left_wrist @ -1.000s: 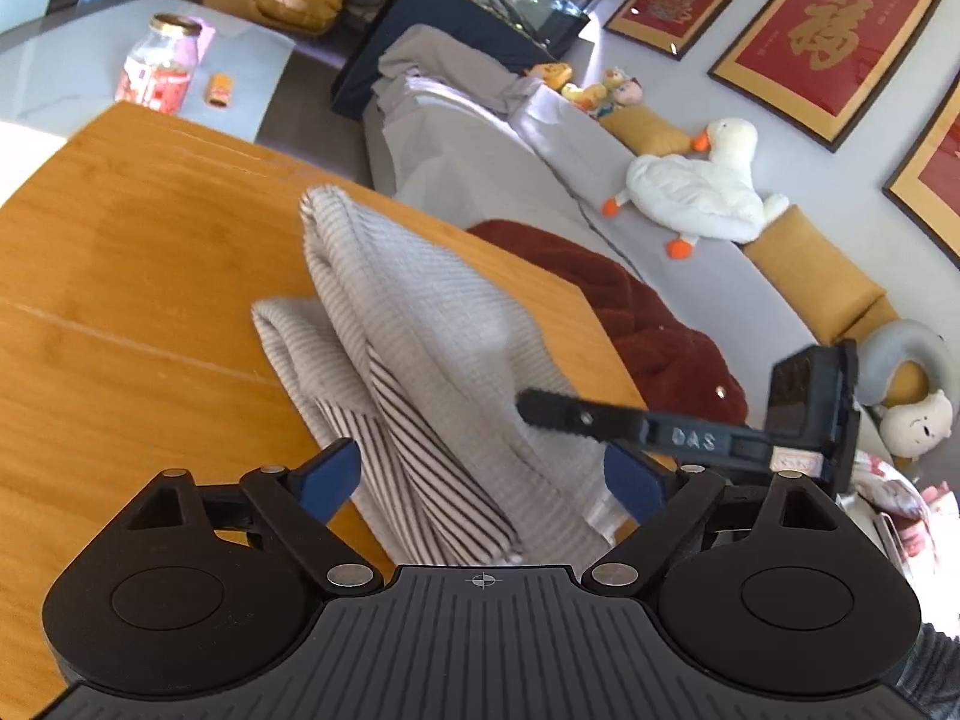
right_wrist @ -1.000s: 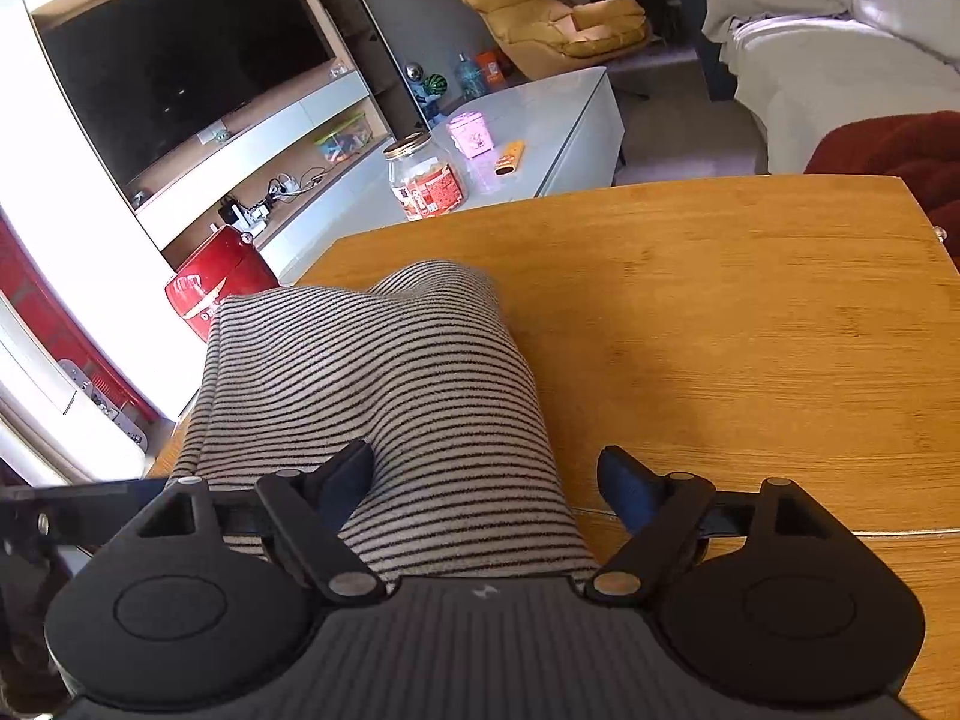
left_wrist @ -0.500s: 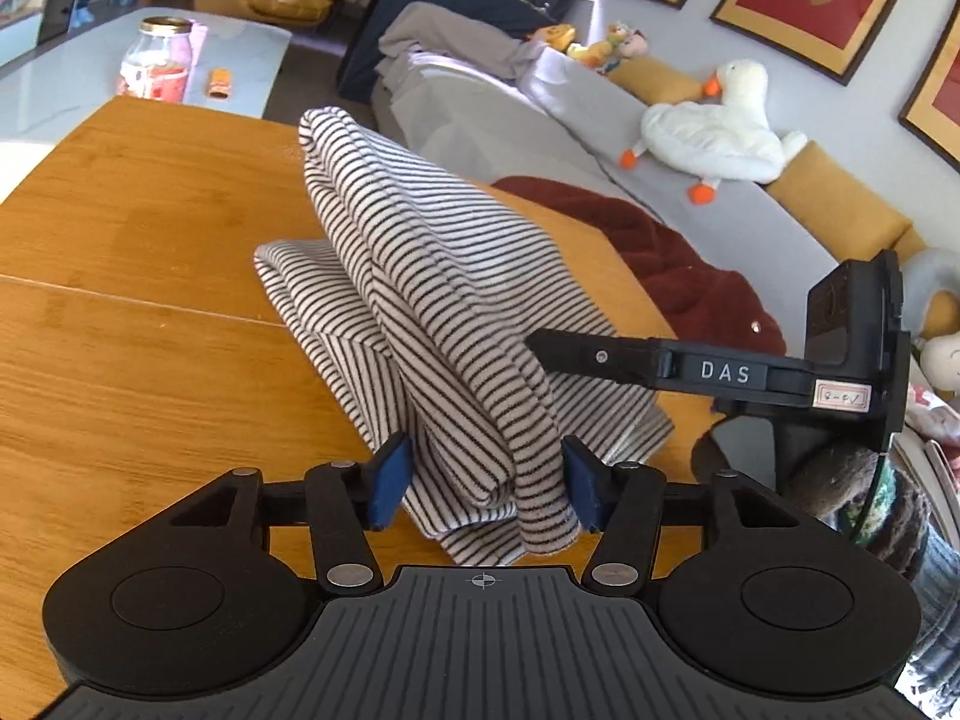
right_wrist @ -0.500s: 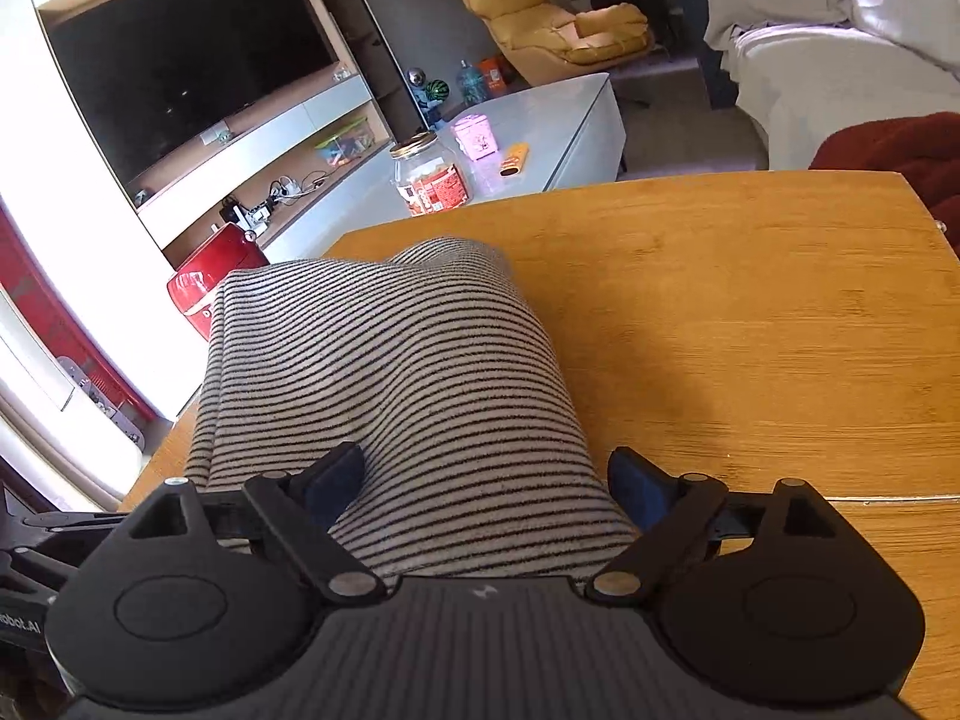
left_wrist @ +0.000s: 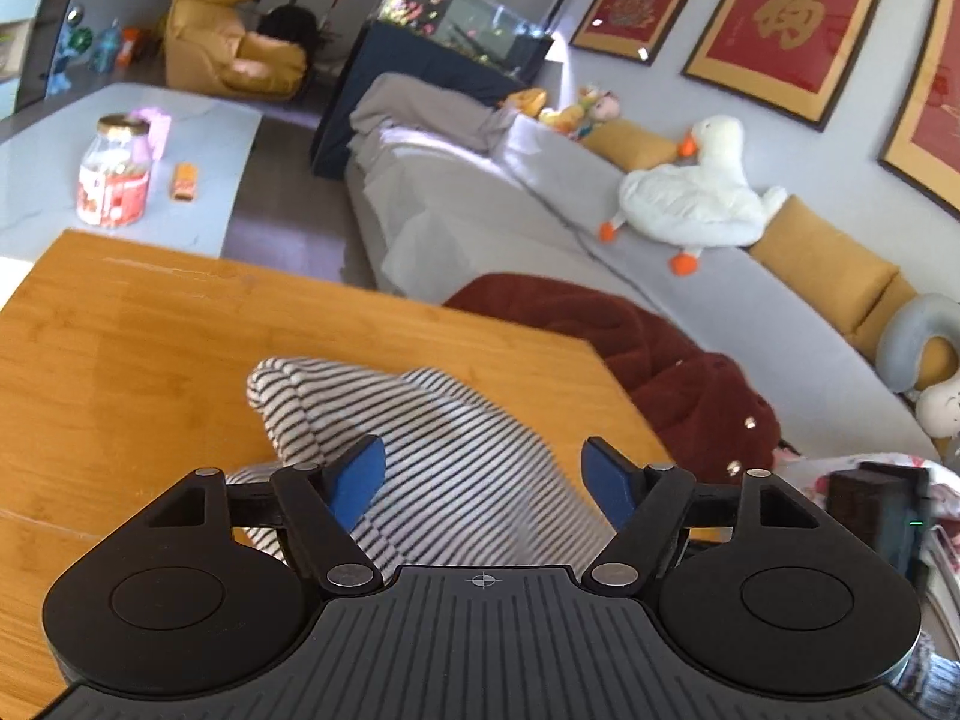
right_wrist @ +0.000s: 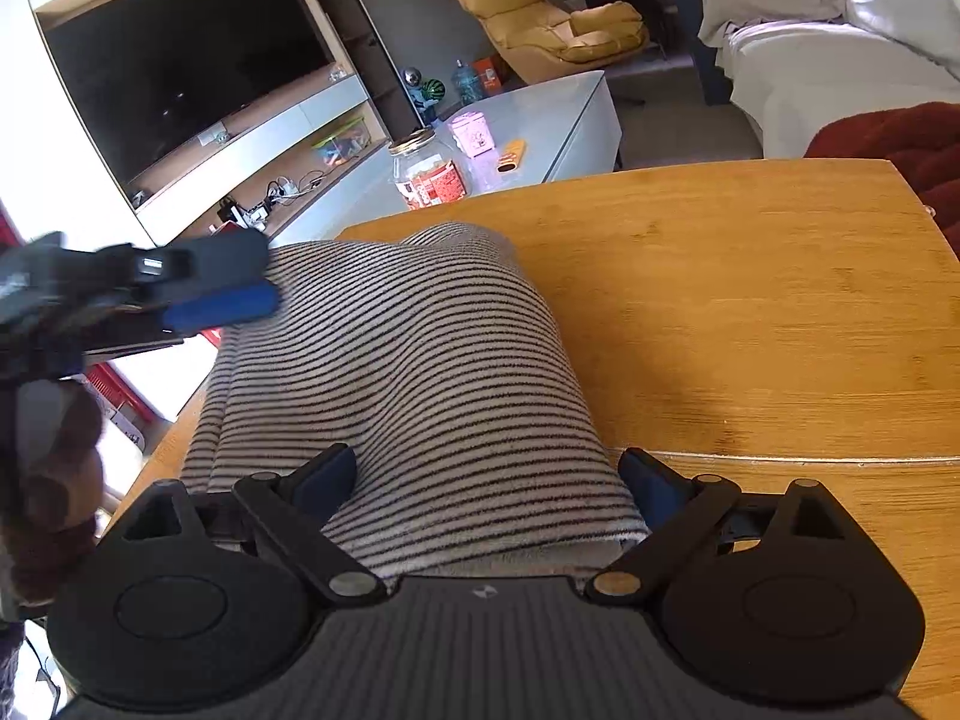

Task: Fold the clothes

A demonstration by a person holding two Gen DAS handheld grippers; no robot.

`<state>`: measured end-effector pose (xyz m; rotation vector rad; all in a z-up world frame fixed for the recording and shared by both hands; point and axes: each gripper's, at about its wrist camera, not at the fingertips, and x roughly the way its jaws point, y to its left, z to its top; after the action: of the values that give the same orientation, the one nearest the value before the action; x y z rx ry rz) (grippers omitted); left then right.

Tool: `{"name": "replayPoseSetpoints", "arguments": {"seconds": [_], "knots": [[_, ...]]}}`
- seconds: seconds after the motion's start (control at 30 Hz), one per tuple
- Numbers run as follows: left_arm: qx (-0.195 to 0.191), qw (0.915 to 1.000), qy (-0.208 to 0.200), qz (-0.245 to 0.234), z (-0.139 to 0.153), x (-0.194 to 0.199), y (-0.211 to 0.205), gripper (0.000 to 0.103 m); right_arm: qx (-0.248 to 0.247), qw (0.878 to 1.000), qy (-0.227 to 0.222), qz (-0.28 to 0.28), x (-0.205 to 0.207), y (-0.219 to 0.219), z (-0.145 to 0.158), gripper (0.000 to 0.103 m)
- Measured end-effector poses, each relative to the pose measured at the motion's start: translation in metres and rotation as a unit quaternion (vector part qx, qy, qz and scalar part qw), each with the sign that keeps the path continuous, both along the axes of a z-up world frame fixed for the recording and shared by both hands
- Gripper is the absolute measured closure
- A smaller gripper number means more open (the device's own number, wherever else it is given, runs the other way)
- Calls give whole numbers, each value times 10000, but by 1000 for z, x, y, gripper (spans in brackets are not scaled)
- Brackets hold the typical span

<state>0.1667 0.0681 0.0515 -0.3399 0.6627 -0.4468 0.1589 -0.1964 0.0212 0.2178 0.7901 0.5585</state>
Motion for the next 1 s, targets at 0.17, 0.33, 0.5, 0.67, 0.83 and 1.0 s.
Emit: {"name": "replayPoseSetpoints", "arguments": {"seconds": [0.17,0.33,0.5,0.67,0.83,1.0], "knots": [[-63,9999,95,3,-17,5,7,30,99,9996,182,173,-11,-1,-2,8],[202,9998,59,22,-20,5,10,29,269,9990,-230,275,-24,0,25,36],[93,9999,63,-67,-22,8,14,29,75,9985,-174,505,-30,3,23,36],[145,9999,-9,-14,-16,1,12,29,-304,9985,-157,432,-35,8,8,34],[86,9993,-91,362,-2,-33,17,8,-491,9970,-302,516,-39,11,8,33],[47,9984,459,325,-25,-48,10,8,-389,9974,-243,558,-36,9,6,32]]}}
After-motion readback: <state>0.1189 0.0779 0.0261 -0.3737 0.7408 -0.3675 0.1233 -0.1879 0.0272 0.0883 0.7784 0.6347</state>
